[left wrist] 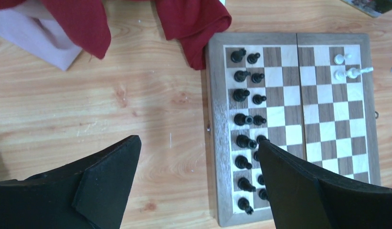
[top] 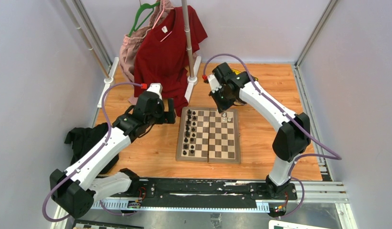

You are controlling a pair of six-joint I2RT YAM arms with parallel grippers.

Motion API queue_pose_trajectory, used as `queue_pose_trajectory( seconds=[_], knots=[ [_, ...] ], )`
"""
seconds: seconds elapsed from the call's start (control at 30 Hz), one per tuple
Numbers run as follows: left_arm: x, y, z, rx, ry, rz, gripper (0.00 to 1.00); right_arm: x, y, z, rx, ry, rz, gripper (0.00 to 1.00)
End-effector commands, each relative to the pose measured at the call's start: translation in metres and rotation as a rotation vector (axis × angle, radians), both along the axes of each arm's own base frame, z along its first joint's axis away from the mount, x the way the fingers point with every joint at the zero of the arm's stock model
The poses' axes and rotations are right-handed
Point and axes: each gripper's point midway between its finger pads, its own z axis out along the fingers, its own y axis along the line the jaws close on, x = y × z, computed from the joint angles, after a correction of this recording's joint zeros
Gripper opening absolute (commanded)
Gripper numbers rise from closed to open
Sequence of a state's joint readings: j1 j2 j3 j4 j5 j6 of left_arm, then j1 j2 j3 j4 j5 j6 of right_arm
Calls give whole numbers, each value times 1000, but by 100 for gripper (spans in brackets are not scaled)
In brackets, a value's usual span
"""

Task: Set up the chess pieces on the board
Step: Place the chess piece on the chessboard.

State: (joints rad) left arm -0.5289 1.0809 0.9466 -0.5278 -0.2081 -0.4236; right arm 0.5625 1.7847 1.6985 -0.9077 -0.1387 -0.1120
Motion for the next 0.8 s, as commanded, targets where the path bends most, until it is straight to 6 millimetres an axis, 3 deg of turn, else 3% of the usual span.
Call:
queue_pose_trajectory(
  seconds=[0.0, 0.2, 0.3, 0.47, 0.77],
  knots=[
    [-19, -1, 3, -51, -2, -14, 100, -72, -21, -8, -153, 167, 6, 0],
    [-30, 1, 8, -93, -19, -18, 100, -113, -33, -17, -287, 294, 23, 0],
    [-34, 2, 10, -100, -26, -19, 100, -124, -40, -23, -324, 340, 24, 0],
    [-37, 4, 10, -97, -30, -15, 100, -132, -46, -38, -356, 385, 24, 0],
    [-38, 8, 5, -87, -28, -5, 100, -134, -38, -74, -339, 431, 10, 0]
  ],
)
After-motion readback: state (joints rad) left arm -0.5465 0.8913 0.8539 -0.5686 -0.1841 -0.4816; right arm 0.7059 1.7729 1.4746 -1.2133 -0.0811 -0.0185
